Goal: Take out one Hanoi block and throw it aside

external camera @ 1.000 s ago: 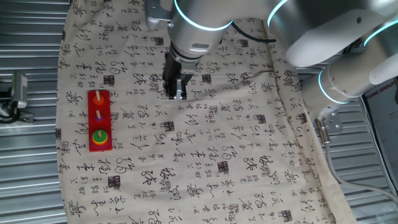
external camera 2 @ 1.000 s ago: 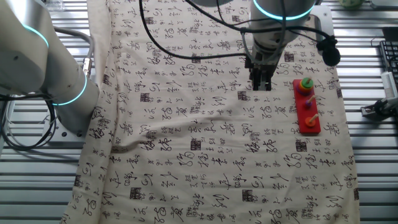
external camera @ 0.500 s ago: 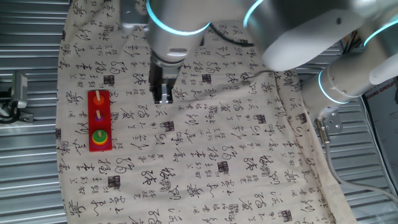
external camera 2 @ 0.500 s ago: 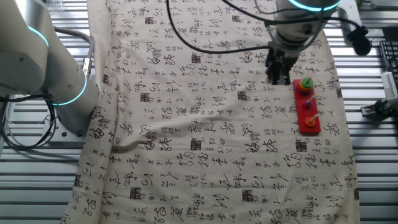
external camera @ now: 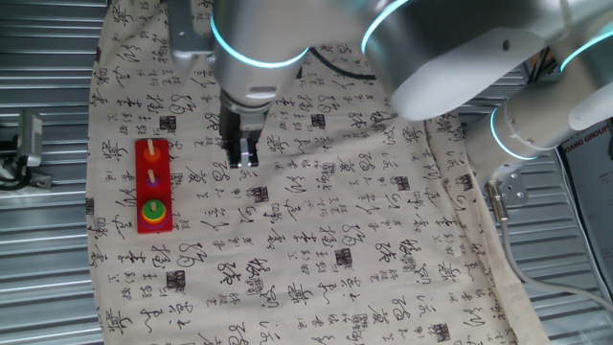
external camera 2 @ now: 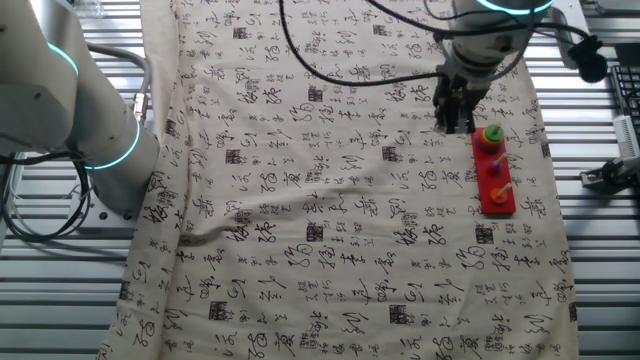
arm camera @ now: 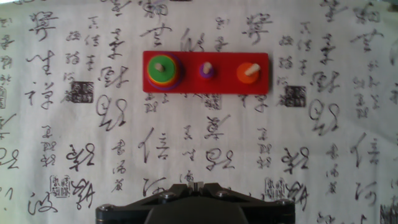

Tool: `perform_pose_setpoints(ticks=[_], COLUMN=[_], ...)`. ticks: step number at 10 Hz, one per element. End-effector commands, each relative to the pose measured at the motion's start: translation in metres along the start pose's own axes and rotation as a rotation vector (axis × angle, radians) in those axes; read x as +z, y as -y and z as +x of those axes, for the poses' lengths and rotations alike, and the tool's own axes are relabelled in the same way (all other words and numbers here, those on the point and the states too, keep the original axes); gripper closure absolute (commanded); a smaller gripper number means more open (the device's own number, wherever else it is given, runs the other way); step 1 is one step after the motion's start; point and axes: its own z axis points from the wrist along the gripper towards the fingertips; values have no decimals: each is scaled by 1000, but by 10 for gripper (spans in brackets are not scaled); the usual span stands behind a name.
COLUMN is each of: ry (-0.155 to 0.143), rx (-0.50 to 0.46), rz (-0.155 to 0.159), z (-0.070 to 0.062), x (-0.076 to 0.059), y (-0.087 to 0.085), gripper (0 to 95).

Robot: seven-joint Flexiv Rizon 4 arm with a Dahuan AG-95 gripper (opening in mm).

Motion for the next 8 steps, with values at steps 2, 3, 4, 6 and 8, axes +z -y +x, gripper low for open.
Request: perform_pose_setpoints(ticks=[2, 3, 4, 6, 8], ry=[0, -2, -4, -3, -1], rx=[-38, -61, -75, -86, -87], rz=[-3, -4, -3, -5, -6], z=[-7, -9, -12, -18, -24], x=[1, 1, 2, 5, 8], y=[-7, -10, -12, -17, -21], gripper=[950, 950, 950, 950, 950])
